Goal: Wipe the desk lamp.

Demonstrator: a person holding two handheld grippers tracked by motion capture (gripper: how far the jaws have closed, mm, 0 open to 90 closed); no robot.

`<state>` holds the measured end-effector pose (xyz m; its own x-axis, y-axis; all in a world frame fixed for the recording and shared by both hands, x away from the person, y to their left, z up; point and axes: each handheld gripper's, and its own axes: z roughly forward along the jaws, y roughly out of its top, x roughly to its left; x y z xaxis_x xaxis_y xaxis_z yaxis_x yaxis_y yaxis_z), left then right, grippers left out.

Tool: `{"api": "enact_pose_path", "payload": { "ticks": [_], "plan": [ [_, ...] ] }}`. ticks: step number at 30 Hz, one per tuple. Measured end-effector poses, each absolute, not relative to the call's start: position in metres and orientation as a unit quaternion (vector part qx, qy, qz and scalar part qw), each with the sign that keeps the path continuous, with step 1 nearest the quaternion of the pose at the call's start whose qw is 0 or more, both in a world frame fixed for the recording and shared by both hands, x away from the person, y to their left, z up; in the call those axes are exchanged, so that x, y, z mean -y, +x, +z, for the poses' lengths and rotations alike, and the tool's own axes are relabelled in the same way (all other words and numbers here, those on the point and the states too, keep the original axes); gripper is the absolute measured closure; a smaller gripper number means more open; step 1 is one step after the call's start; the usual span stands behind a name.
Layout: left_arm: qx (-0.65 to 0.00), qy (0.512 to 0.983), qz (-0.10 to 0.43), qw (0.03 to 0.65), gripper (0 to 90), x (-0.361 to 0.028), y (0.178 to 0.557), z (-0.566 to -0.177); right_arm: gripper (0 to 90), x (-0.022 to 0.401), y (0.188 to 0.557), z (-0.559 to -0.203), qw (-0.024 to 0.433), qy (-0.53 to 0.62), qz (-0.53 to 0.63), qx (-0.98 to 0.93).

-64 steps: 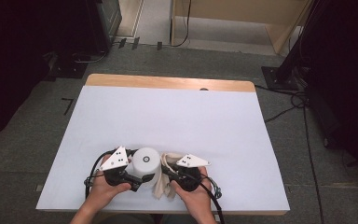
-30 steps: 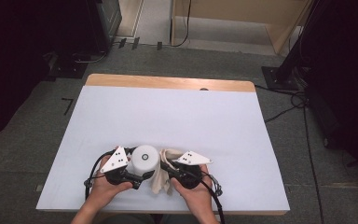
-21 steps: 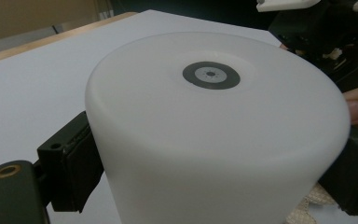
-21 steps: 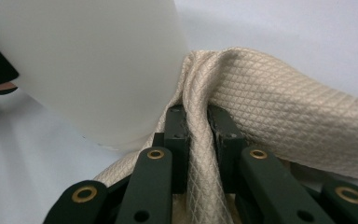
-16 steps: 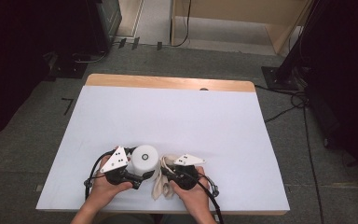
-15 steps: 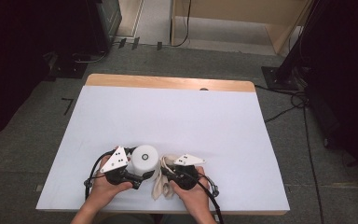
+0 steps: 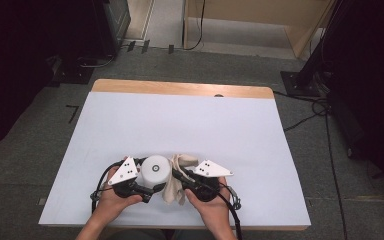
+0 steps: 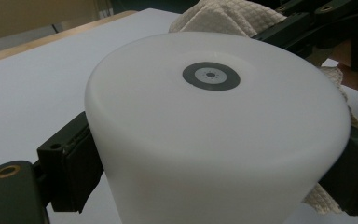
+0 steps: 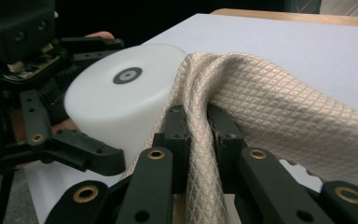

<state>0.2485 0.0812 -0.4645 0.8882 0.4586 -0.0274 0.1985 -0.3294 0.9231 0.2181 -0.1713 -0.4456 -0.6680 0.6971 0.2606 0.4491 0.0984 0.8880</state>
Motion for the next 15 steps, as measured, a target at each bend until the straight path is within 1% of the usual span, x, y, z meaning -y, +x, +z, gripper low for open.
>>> {"api": "enact_pose_path", "payload": {
  "ticks": [3,5,9,12,15],
  "plan": [
    [-0.215,0.806,0.117,0.539,7.0,-0.08,0.248,-0.463,80.0,0.173,0.219,-0.446,0.118,0.394,0.545,-0.731],
    [-0.223,0.806,0.108,0.538,0.4,-0.081,0.248,-0.461,79.8,0.175,0.22,-0.446,0.119,0.397,0.543,-0.73],
    [-0.234,0.803,0.108,0.537,0.0,-0.083,0.247,-0.458,79.6,0.179,0.222,-0.449,0.125,0.405,0.536,-0.73],
    [-0.249,0.799,0.119,0.535,0.0,-0.082,0.242,-0.452,79.6,0.182,0.224,-0.452,0.126,0.412,0.532,-0.729],
    [-0.286,0.791,0.13,0.524,0.0,-0.073,0.234,-0.446,79.7,0.186,0.226,-0.454,0.129,0.42,0.527,-0.727]
  ]
}}
